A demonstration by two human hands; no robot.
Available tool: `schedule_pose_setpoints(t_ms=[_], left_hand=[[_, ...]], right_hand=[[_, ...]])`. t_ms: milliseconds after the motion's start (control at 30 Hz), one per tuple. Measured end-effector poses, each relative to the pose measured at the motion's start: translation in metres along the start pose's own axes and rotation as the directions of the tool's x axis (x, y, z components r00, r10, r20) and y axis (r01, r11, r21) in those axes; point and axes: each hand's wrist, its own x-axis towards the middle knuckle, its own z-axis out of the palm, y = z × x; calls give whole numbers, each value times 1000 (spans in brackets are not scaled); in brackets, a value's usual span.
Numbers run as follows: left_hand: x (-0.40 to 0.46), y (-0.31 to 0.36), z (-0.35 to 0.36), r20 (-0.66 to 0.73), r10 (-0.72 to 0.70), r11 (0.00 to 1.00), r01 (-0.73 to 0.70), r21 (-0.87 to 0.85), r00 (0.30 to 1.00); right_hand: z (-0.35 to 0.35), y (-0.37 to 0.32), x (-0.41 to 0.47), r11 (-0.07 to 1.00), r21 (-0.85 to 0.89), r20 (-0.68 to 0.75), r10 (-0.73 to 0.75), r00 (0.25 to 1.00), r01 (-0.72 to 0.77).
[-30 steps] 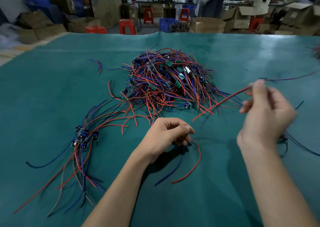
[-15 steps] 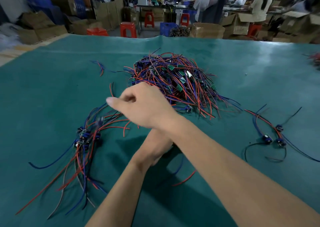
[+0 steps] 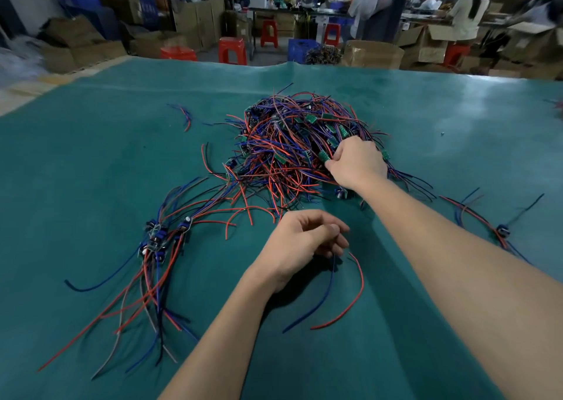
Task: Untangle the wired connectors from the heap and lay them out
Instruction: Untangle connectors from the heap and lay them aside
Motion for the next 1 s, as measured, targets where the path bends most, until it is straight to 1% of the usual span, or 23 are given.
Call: schedule_pose_setpoints(t_ms=[100, 233, 333, 400, 467, 533, 600, 667, 700, 767, 800, 833, 867, 900, 933, 1000], left_hand=[[-1, 1, 1, -4, -3, 1000, 3, -2, 1000], [-2, 2, 1, -7, -3, 1000, 3, -14, 1000], [-1, 1, 1, 3, -1, 1000, 1, -24, 1000], [-1, 1, 1, 6, -2, 1000, 2, -29, 1000], [-1, 1, 1, 4, -4, 1000, 4, -30, 1000], [-1, 0, 1, 1, -5, 1000, 5, -30, 1000], [-1, 0, 0, -2, -7, 1000, 7, -28, 1000], [0, 0, 0, -2, -7, 1000, 7, -28, 1000], [0, -1, 0, -2, -7, 1000, 7, -31, 1000], [0, -2, -1, 1, -7, 999, 7, -35, 1000], [1, -3, -1, 2, -7, 999, 7, -35, 1000], [1, -4, -2, 2, -6, 999, 6, -35, 1000], [2, -5, -2, -1, -5, 999, 5, -37, 1000], [2, -4, -2, -5, -4, 999, 4, -48, 1000], [3, -3, -1, -6, -4, 998, 3, -69, 1000], [3, -2, 0, -4, -9, 990, 9, -141, 1000]], right_hand=[[-4, 2, -1, 998, 61, 13, 8, 1000, -9], [-23, 13, -2, 975, 223, -13, 20, 1000, -17], [-38, 23, -4, 918, 394, -50, 69, 996, -43], [-45, 29, -7, 879, 474, -51, 93, 994, -57], [-49, 35, -10, 893, 450, -106, 71, 992, -16], [-51, 41, -13, 933, 358, -188, 35, 981, 35], [-52, 44, -18, 933, 355, -239, 33, 970, 56], [-56, 46, -19, 872, 486, -292, 97, 951, 60], [-59, 47, -20, 806, 588, -319, 161, 934, 62], [-71, 48, -26, 642, 761, -363, 299, 883, 96], [-78, 48, -32, 569, 811, -382, 339, 860, 137], [-83, 47, -41, 515, 837, -398, 345, 850, 182], [-85, 45, -53, 484, 846, -406, 314, 858, 223], [-83, 41, -66, 482, 839, -409, 252, 877, 253], [-75, 38, -81, 518, 812, -408, 174, 896, 269], [-50, 33, -112, 654, 702, -367, -6, 930, 281]])
